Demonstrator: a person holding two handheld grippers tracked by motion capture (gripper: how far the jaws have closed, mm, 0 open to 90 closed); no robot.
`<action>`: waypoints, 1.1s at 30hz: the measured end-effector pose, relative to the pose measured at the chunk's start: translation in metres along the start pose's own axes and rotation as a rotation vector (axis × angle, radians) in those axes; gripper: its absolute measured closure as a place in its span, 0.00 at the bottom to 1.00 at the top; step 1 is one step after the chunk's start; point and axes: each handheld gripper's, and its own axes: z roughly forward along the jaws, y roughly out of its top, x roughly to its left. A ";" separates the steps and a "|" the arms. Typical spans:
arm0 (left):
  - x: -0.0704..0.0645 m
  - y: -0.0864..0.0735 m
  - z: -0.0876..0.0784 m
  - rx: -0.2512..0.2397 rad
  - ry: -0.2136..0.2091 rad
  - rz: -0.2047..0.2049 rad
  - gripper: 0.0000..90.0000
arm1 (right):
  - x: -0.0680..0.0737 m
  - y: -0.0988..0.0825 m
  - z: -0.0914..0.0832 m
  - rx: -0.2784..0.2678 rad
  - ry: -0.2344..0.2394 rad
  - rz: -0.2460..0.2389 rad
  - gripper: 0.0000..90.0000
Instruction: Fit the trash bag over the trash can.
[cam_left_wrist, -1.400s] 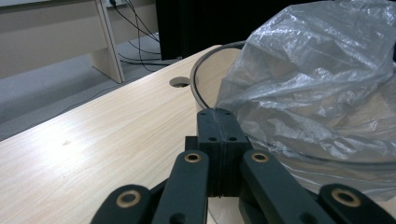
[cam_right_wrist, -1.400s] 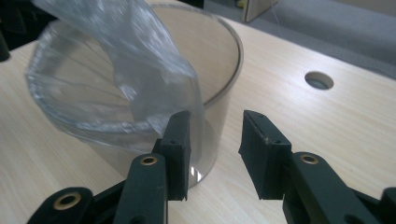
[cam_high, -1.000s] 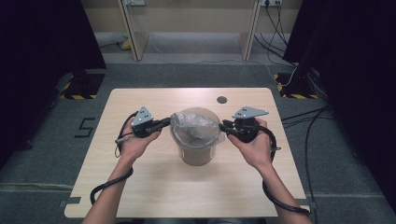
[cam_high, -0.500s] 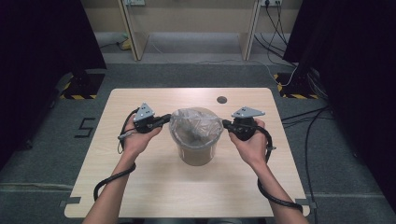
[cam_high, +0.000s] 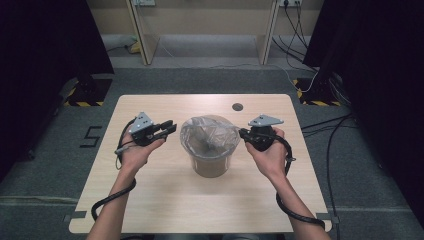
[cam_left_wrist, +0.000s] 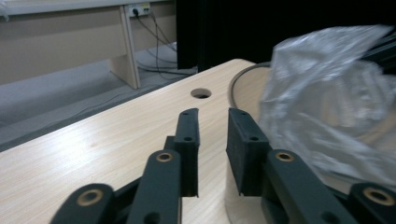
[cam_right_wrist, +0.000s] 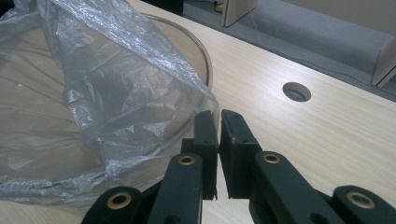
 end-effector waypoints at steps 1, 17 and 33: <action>-0.002 0.001 -0.003 -0.005 -0.014 0.003 0.78 | 0.000 0.000 0.000 0.001 0.000 -0.001 0.95; -0.027 0.022 0.023 0.068 -0.103 0.066 0.71 | 0.003 0.003 0.001 0.011 -0.003 -0.010 0.94; -0.002 0.013 0.038 0.104 -0.065 0.025 1.00 | 0.004 0.001 0.004 0.017 0.002 -0.005 0.94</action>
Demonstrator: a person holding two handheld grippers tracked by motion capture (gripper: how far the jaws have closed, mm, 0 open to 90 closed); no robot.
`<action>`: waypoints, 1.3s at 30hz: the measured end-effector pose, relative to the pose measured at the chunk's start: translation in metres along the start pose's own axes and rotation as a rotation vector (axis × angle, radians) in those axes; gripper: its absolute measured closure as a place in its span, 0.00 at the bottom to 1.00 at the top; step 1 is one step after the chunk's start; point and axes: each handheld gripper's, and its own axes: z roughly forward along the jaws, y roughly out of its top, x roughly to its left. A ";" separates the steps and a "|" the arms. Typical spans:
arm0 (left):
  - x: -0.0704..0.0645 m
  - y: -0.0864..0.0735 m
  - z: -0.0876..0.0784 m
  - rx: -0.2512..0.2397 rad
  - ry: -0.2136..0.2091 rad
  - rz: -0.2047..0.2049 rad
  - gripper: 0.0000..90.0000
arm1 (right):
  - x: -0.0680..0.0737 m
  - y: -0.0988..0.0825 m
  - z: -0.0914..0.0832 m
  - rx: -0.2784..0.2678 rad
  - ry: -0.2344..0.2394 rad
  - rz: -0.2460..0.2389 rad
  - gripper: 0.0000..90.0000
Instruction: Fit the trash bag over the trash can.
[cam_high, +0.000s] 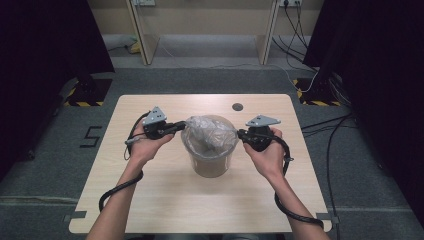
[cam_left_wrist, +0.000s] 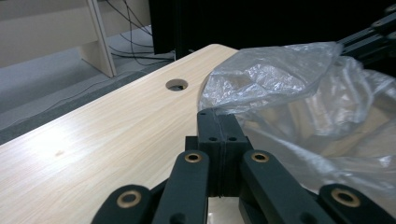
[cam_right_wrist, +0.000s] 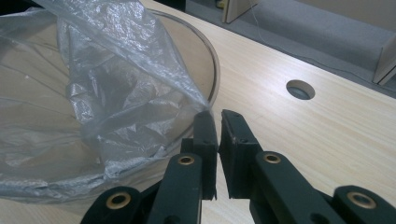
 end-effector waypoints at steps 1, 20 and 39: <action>0.000 0.000 0.000 0.000 0.000 0.000 1.00 | 0.000 0.000 0.001 0.003 0.002 0.004 0.94; 0.010 -0.016 0.016 0.005 0.014 -0.048 1.00 | -0.002 -0.009 0.010 0.065 0.022 0.015 0.95; 0.007 -0.002 -0.007 -0.056 0.027 -0.004 0.80 | -0.007 0.013 -0.021 -0.039 0.049 -0.016 0.77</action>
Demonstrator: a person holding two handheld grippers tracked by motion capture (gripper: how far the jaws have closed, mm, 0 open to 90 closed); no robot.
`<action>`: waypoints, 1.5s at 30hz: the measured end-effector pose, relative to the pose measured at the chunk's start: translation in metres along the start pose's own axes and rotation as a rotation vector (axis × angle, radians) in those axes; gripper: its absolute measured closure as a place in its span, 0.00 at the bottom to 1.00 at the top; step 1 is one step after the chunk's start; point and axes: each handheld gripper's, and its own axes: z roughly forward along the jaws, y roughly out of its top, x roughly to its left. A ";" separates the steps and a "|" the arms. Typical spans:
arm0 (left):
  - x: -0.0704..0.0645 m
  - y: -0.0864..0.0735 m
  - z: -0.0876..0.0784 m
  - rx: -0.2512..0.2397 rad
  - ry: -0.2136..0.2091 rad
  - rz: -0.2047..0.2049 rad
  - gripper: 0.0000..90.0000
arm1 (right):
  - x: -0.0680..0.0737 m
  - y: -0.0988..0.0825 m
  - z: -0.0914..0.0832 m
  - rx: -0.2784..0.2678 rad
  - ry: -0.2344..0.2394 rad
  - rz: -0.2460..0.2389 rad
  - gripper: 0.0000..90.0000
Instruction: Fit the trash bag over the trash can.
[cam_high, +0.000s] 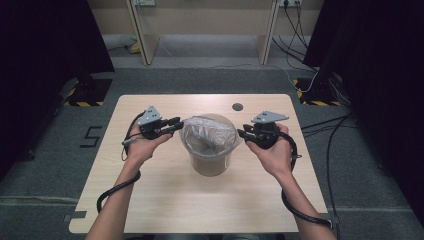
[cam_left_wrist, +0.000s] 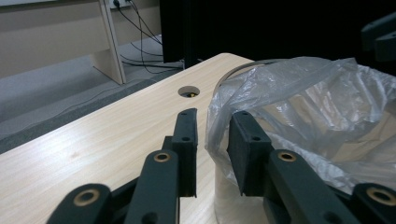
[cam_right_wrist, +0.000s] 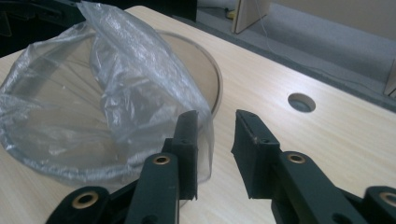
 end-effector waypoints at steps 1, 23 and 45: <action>0.000 0.001 0.000 -0.003 -0.003 0.000 0.79 | 0.000 0.003 0.002 -0.001 0.007 -0.008 0.75; 0.007 0.006 0.023 0.052 -0.035 0.005 1.00 | -0.002 0.023 0.047 0.039 0.024 -0.062 0.98; 0.012 0.006 0.047 0.086 -0.008 -0.023 1.00 | -0.012 0.018 0.053 0.018 -0.028 -0.007 1.00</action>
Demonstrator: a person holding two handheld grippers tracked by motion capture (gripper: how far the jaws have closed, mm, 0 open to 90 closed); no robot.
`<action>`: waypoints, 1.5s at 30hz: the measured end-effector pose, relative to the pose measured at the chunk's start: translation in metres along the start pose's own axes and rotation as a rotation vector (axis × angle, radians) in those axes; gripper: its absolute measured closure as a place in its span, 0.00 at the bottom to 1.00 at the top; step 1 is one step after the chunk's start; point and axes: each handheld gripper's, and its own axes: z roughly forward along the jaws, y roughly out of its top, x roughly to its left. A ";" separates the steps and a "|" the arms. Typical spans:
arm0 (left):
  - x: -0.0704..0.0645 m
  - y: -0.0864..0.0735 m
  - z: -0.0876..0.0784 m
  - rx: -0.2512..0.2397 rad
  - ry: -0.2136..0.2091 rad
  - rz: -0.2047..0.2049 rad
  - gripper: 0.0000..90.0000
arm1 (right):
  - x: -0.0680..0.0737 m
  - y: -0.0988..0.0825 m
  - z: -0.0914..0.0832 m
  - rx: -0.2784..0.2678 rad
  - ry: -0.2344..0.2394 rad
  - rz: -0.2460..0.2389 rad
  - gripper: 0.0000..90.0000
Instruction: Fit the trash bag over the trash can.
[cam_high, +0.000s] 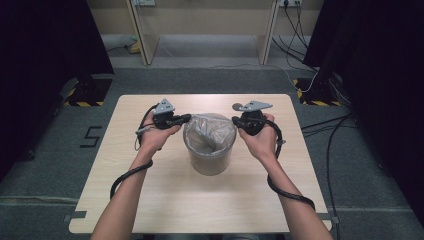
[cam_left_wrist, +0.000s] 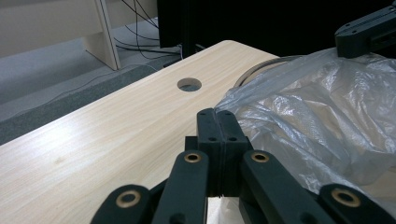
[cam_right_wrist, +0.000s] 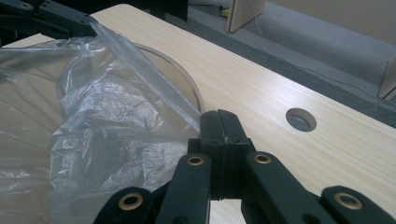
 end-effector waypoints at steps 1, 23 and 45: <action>0.000 0.000 0.000 -0.002 0.000 -0.002 1.00 | 0.000 0.000 0.000 0.002 -0.002 0.001 1.00; 0.005 0.009 -0.018 -0.059 -0.023 -0.021 0.65 | 0.002 0.000 0.001 0.030 -0.022 0.012 1.00; 0.002 0.003 -0.040 -0.088 -0.125 -0.047 0.58 | 0.001 -0.002 0.003 0.042 -0.031 0.025 1.00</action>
